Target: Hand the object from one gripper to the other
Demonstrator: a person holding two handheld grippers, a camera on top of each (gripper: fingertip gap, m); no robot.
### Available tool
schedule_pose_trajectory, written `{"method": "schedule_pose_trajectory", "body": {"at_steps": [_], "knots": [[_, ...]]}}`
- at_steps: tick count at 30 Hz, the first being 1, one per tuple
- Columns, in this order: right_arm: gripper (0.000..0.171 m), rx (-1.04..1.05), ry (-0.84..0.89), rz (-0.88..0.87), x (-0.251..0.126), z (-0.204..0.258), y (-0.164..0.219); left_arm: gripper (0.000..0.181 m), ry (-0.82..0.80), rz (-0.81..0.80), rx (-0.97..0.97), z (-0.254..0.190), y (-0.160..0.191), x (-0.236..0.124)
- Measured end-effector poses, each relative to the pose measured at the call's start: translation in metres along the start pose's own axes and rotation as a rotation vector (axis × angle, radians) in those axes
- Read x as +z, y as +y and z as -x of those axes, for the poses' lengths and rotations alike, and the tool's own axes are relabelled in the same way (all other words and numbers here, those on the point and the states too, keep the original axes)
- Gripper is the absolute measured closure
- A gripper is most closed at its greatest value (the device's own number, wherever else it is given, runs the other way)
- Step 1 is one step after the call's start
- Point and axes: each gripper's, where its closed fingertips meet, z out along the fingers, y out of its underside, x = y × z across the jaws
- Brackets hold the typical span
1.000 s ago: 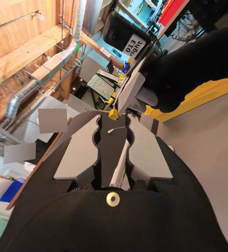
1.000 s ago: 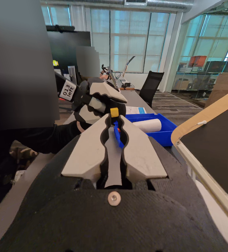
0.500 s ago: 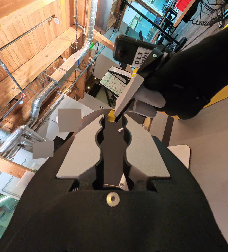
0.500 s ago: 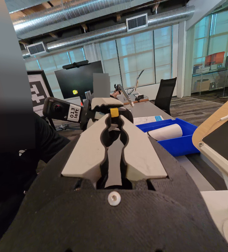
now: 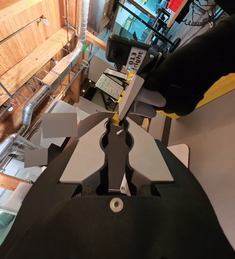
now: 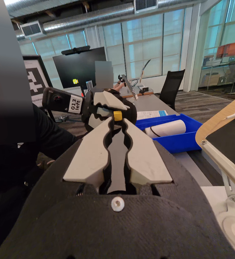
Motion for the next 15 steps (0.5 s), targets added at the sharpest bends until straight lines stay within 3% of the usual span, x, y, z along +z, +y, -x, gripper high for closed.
{"method": "schedule_pose_trajectory", "body": {"at_steps": [9, 15], "knots": [[0.163, -0.004, -0.03, 0.178, -0.009, 0.004, 0.022, 0.168, 0.167, 0.027, 0.01, -0.027, 0.003, 0.0], [0.163, 0.019, -0.036, 0.197, -0.013, 0.005, 0.024, 0.171, 0.181, 0.029, 0.01, -0.031, 0.004, 0.002]]}}
